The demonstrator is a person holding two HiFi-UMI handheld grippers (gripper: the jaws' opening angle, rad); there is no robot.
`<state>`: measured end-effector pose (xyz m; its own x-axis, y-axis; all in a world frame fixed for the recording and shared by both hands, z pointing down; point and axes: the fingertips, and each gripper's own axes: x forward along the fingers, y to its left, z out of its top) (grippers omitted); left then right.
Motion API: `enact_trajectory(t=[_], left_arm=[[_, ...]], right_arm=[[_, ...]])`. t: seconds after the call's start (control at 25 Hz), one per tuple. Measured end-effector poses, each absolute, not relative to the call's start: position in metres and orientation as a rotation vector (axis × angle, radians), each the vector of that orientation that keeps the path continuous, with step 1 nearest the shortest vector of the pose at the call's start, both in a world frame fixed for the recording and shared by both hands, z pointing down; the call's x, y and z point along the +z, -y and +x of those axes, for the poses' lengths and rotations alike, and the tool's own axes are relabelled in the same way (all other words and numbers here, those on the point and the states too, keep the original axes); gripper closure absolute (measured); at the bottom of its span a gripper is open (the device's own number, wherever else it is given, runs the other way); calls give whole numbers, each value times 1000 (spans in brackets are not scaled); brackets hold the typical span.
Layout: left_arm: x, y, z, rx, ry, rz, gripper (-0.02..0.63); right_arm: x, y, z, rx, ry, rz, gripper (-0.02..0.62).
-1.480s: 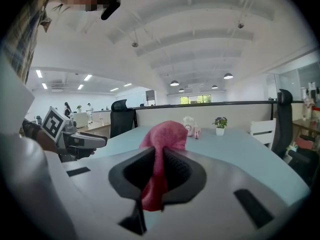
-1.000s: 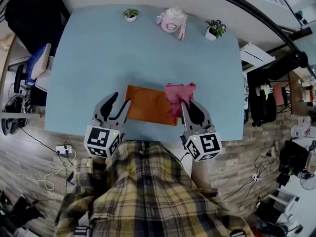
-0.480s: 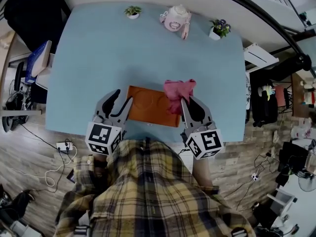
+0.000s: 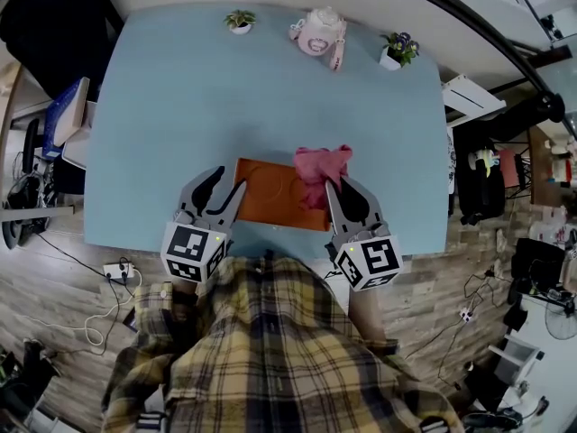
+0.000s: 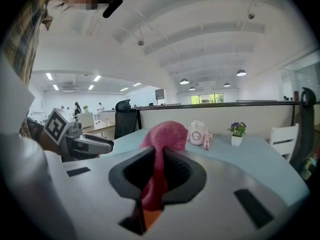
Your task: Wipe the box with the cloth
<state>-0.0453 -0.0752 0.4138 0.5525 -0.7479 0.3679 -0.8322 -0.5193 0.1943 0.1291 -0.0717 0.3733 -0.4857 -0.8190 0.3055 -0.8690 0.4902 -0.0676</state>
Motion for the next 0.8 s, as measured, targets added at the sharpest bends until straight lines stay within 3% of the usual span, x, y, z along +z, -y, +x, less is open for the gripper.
enact_trajectory(t=[0.8], left_arm=[[493, 58, -44, 416, 1144, 2248, 454]], right_arm=[[402, 67, 107, 378, 2474, 1357, 554]])
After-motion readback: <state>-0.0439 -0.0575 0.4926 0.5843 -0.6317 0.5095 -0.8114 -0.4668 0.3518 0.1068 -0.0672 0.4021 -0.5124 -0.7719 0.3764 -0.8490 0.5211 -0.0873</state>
